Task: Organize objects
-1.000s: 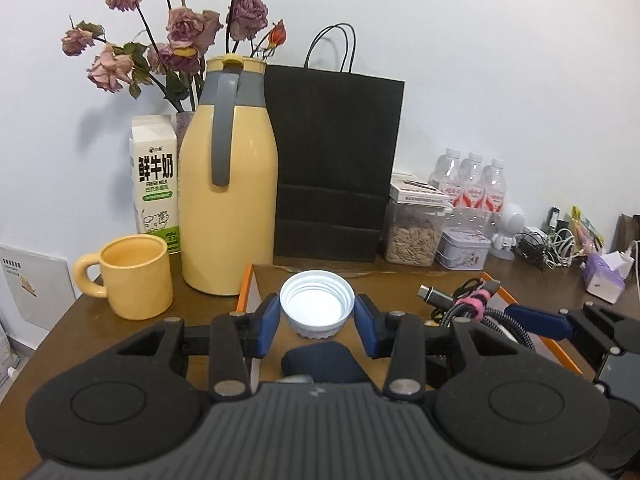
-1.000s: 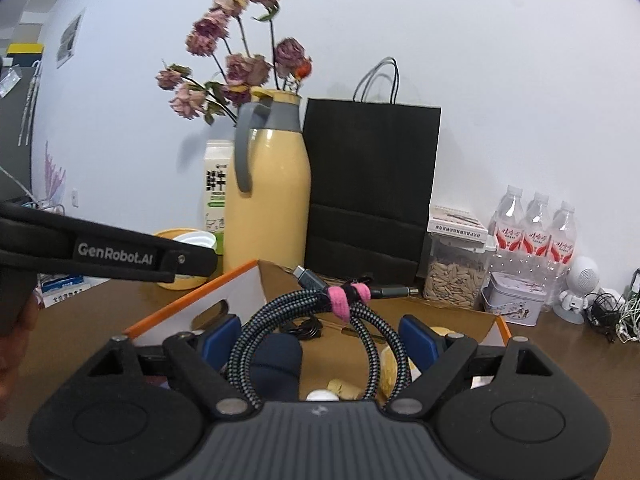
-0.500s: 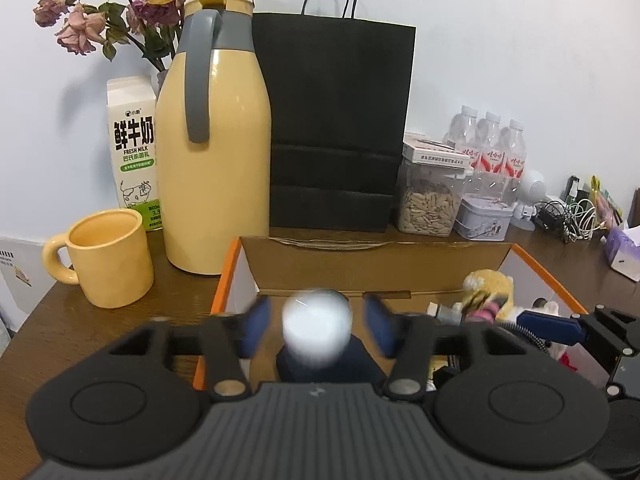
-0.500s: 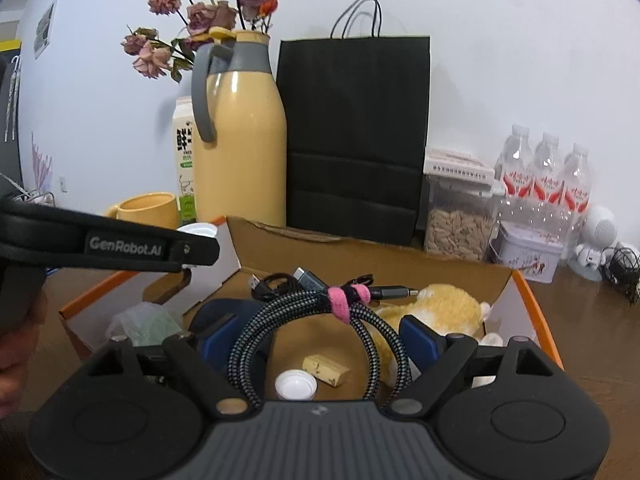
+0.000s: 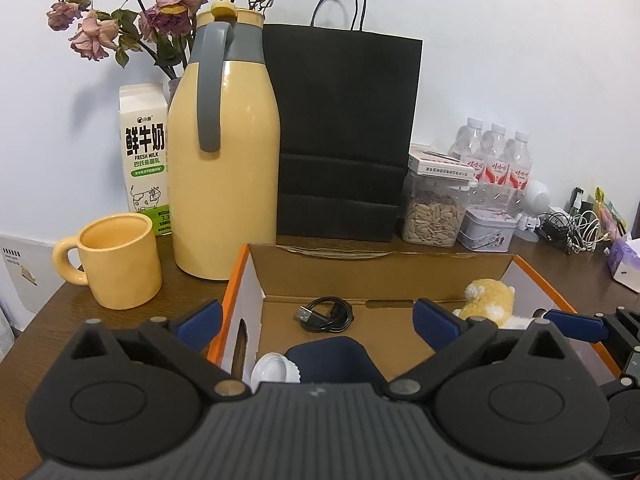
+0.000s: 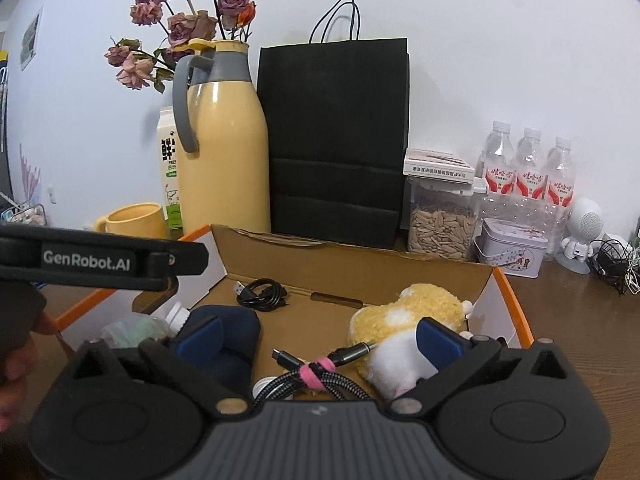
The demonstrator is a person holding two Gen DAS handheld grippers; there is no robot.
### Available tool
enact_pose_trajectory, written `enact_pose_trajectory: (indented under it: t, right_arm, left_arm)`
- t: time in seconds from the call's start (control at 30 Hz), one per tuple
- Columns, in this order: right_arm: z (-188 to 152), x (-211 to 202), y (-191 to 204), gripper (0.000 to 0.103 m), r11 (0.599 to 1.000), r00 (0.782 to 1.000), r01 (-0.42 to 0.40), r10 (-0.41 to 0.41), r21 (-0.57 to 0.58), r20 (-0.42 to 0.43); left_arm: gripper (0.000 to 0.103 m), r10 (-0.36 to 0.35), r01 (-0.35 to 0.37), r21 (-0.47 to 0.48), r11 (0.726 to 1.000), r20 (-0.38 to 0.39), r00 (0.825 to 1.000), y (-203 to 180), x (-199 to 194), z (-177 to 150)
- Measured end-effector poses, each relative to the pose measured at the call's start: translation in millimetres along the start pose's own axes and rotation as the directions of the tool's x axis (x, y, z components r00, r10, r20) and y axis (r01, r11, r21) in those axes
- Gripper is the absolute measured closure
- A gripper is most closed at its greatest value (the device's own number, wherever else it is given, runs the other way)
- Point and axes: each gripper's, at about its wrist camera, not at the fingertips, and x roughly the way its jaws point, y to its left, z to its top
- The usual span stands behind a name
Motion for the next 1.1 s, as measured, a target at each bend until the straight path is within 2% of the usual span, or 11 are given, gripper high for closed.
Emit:
enact_pose_trajectory:
  t: [0.3,0.6,1.1]
  right_arm:
    - [2,-20,1,0.000,1.000,0.999,0.018,-0.017,-0.024,0.039]
    - [-8,-51,2,0.000,0.999,0.998,0.038,-0.036,-0.029,0.060]
    - [-42,-113,2,0.000,0.997,0.998,0.057,-0.055,-0.047,0.040]
  left_arm:
    - [0.000,-0.014,0.015,-0.025,1.000,0.050,0.999,-2,-22,4]
    - [0.000,0.011,-0.006,-0.059,0.998,0.085,0.996,-2,-60,-7]
    - [0.000,0.054,-0.053,-0.055,0.997,0.019,0.998,0,-112,-44]
